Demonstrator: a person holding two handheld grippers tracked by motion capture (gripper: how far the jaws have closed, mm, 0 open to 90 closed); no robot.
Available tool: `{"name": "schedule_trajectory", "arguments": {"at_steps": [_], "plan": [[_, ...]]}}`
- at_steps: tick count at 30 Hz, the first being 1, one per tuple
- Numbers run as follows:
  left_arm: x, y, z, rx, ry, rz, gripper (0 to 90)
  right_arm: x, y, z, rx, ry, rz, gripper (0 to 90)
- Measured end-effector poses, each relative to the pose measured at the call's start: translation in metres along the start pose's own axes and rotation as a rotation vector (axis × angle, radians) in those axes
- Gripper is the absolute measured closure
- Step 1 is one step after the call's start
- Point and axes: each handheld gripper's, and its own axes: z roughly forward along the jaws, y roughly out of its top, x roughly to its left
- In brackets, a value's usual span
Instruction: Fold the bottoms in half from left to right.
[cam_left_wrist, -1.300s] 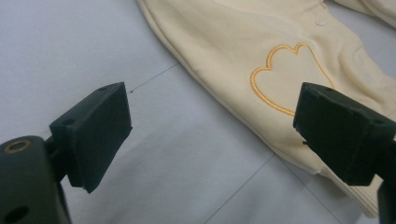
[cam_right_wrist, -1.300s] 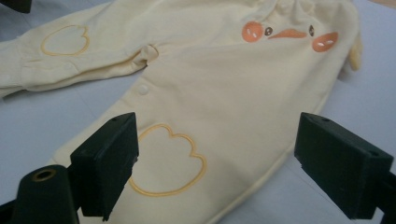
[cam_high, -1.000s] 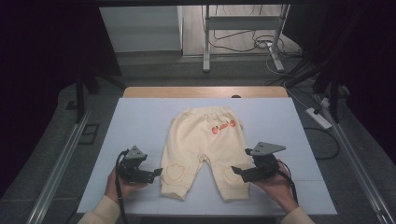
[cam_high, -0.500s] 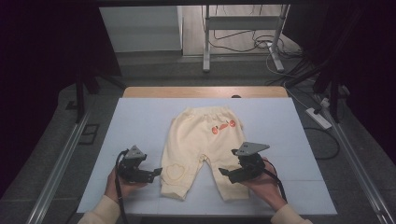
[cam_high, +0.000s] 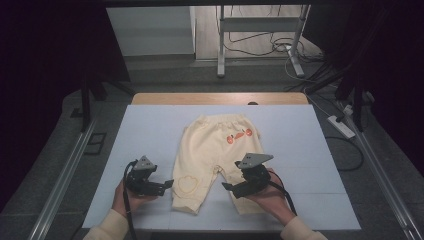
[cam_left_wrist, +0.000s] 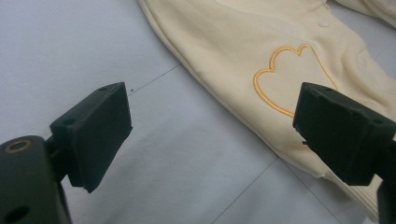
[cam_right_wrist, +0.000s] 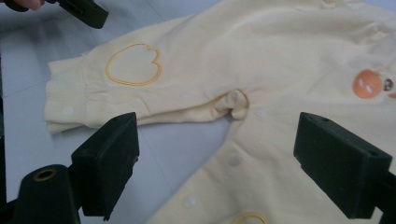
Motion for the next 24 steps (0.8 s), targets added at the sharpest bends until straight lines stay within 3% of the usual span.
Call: {"name": "schedule_trajectory", "arguments": {"at_steps": [24], "plan": [[0.001, 0.000, 0.001, 0.003, 0.002, -0.004, 11.3, 0.032, 0.021, 0.042, 0.031, 0.103, -0.064, 14.5]]}}
